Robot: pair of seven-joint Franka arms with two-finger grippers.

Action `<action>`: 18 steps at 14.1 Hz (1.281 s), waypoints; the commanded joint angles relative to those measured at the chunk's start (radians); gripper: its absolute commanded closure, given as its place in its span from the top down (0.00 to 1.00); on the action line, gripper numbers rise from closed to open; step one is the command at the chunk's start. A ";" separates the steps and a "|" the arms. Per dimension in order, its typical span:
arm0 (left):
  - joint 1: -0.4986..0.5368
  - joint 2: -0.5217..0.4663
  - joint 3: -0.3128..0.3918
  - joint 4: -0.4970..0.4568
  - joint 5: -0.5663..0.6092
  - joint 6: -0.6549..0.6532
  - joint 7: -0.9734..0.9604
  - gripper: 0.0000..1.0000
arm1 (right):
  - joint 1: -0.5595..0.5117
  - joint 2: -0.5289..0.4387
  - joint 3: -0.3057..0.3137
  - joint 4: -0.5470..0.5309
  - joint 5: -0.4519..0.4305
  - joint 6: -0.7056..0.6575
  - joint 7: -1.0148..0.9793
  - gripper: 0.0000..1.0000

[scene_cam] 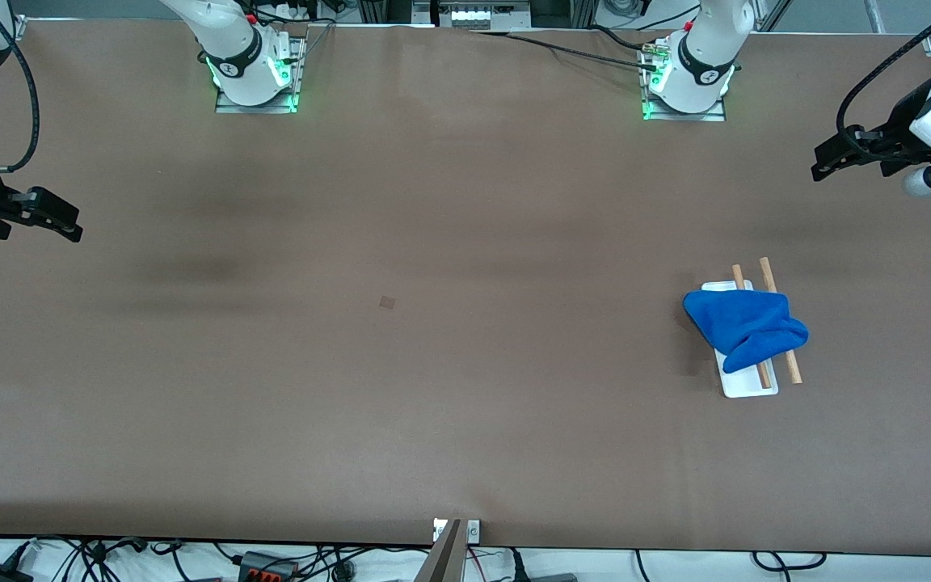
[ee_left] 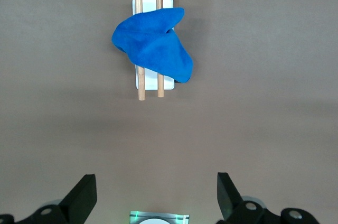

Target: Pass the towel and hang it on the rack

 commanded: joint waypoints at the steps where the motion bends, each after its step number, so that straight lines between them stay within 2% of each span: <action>1: -0.014 -0.011 0.008 -0.011 0.033 0.008 0.020 1.00 | 0.001 -0.007 -0.001 -0.002 0.011 -0.010 -0.016 1.00; 12: -0.013 -0.002 -0.003 0.018 0.034 -0.012 0.009 1.00 | 0.001 -0.009 -0.001 -0.002 0.011 -0.010 -0.016 1.00; 18: -0.016 -0.002 -0.008 0.045 0.033 -0.064 0.009 1.00 | 0.001 -0.009 -0.001 -0.002 0.013 -0.010 -0.014 1.00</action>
